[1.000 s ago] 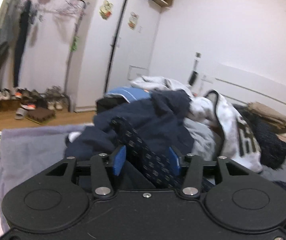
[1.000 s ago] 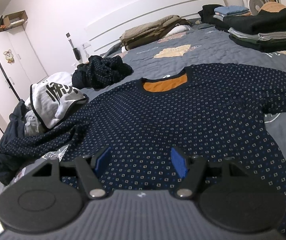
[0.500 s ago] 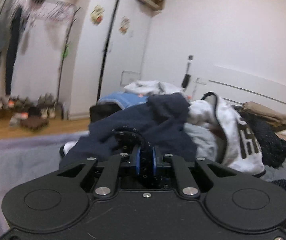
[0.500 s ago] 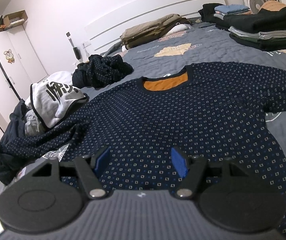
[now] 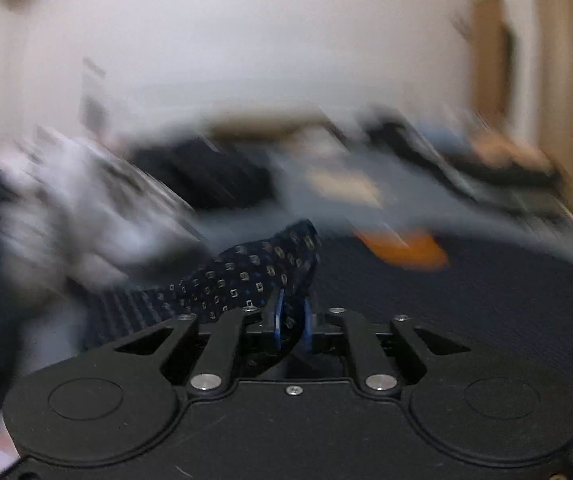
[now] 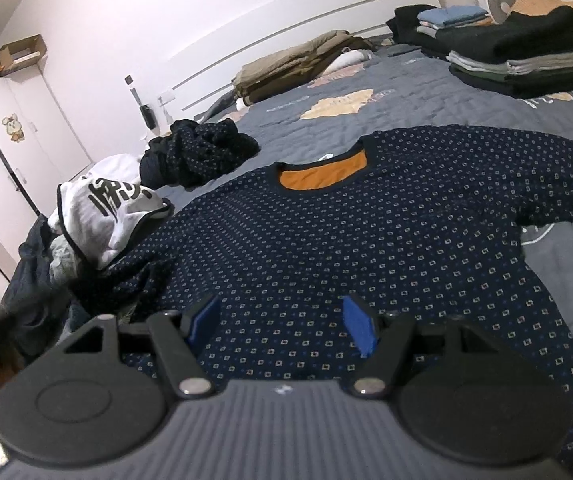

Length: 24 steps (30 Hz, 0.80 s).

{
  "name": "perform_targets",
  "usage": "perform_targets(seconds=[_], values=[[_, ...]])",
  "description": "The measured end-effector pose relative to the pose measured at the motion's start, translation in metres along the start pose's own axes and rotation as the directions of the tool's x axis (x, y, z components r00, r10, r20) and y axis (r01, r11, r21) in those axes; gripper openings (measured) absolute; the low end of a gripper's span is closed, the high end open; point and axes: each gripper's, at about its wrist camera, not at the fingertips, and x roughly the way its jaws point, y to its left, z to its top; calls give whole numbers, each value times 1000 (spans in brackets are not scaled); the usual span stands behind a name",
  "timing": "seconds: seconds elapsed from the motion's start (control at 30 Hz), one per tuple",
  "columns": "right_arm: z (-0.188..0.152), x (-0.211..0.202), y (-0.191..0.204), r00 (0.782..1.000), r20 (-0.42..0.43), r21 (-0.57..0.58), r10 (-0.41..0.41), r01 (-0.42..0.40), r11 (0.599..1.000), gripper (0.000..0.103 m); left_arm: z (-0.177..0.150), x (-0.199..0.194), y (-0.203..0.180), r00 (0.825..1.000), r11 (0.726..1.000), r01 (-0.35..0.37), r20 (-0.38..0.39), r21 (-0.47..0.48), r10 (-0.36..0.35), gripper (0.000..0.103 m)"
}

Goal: Fold clothes

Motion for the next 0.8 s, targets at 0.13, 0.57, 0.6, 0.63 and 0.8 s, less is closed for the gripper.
perform_targets(seconds=[0.13, 0.57, 0.6, 0.63, 0.8], values=[[2, 4, -8, 1000, -19, 16, -12, 12, 1000, 67, -20, 6, -38, 991, 992, 113, -83, 50, -109, 42], [14, 33, 27, 986, -63, 37, 155, -153, 988, 67, 2, -68, 19, 983, 960, 64, 183, -271, -14, 65], [15, 40, 35, 985, -72, 29, 159, -157, 987, 67, 4, -69, 23, 982, 957, 61, 187, -282, -8, 65], [16, 49, 42, 983, -84, 21, 165, -164, 986, 67, 6, -71, 27, 981, 954, 63, 192, -295, -5, 65], [19, 98, 74, 971, -150, 6, 188, -189, 982, 67, 14, -82, 43, 973, 943, 86, 230, -322, -10, 69]])
